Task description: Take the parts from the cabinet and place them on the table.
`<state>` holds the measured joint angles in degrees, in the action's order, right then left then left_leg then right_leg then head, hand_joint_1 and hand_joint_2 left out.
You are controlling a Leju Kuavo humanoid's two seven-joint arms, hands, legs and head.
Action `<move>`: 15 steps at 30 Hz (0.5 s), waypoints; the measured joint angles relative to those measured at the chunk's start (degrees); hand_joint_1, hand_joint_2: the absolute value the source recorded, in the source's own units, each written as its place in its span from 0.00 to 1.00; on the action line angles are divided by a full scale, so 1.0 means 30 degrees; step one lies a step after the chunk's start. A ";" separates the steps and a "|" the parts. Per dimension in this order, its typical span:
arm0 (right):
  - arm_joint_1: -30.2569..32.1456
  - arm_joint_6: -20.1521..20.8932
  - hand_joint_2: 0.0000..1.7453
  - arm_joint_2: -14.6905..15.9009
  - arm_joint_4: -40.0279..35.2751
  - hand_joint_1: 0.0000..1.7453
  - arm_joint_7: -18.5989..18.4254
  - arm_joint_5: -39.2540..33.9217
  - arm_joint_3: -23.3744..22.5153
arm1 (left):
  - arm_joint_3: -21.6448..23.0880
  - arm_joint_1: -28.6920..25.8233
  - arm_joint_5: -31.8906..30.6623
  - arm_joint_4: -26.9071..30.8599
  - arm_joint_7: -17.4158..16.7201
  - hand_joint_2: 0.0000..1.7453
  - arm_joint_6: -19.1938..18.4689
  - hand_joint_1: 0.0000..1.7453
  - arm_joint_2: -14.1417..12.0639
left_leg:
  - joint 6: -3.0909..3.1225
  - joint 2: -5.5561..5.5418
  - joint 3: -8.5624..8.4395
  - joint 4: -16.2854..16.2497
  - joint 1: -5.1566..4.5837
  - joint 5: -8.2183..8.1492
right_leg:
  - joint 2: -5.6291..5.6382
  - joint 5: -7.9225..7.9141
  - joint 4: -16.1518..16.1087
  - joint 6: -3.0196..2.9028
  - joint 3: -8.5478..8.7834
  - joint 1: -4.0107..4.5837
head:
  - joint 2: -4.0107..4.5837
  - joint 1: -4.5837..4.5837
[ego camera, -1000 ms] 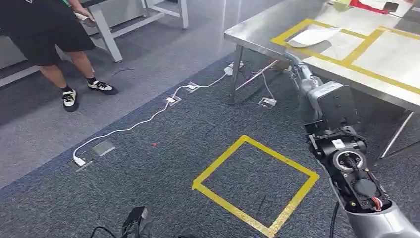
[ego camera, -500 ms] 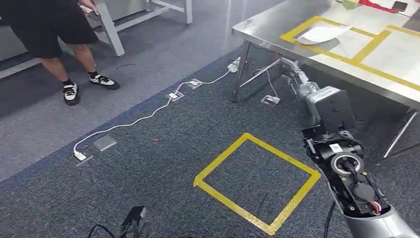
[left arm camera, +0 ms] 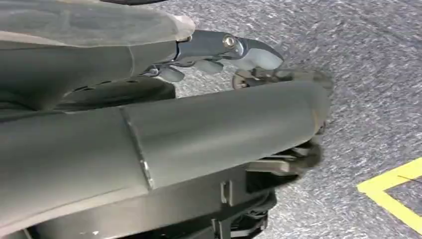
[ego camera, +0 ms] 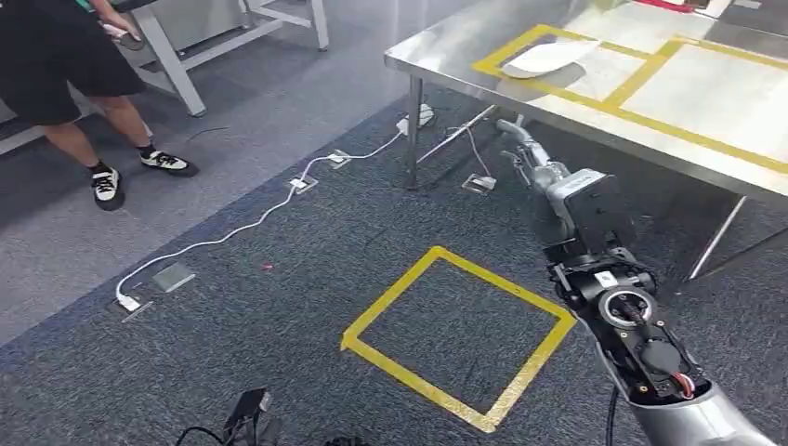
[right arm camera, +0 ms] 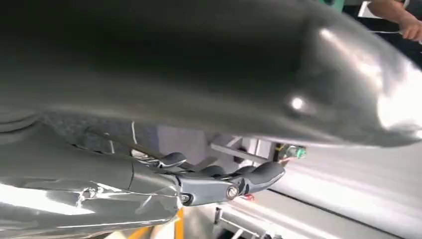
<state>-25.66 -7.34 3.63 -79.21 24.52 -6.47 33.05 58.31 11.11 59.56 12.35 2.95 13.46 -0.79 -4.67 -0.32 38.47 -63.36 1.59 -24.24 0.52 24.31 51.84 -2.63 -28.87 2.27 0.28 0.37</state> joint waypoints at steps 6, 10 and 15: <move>0.0143 0.0066 0.00 0.0000 0.0015 0.00 0.0021 -0.0007 -0.0036 | -0.0007 -0.0092 0.0000 0.0000 -0.0109 0.00 0.0109 0.00 0.0138 | 0.0183 -0.0081 -0.0710 0.2149 0.0107 0.0416 | 0.0121 0.0713 0.1069 0.0152 -0.0817 0.0228 | 0.0000 -0.0021; 0.0226 0.0051 0.00 0.0000 0.0066 0.00 0.0044 -0.0007 -0.0066 | -0.0007 -0.0130 0.0000 -0.0015 -0.0102 0.00 0.0116 0.00 0.0146 | 0.0428 -0.0112 -0.0717 0.2184 0.0198 0.0310 | 0.0044 0.3046 0.5764 0.0749 -0.2905 -0.0164 | 0.0000 0.0277; 0.0329 0.0058 0.00 0.0000 0.0146 0.00 0.0022 -0.0007 -0.0058 | -0.0007 -0.0109 0.0000 -0.0015 -0.0102 0.00 0.0138 0.00 0.0029 | 0.0463 -0.0177 -0.0984 0.2316 0.0148 0.0265 | -0.0025 0.1266 0.4998 0.0724 -0.3283 -0.0381 | 0.0000 0.0408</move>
<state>-24.68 -7.17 3.63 -78.77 24.59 -6.49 32.87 58.29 10.79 59.56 12.31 2.64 13.88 -0.70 -3.28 -0.85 35.52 -56.41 2.04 -23.44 0.45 28.10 66.83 -0.46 -38.72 1.12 0.28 1.60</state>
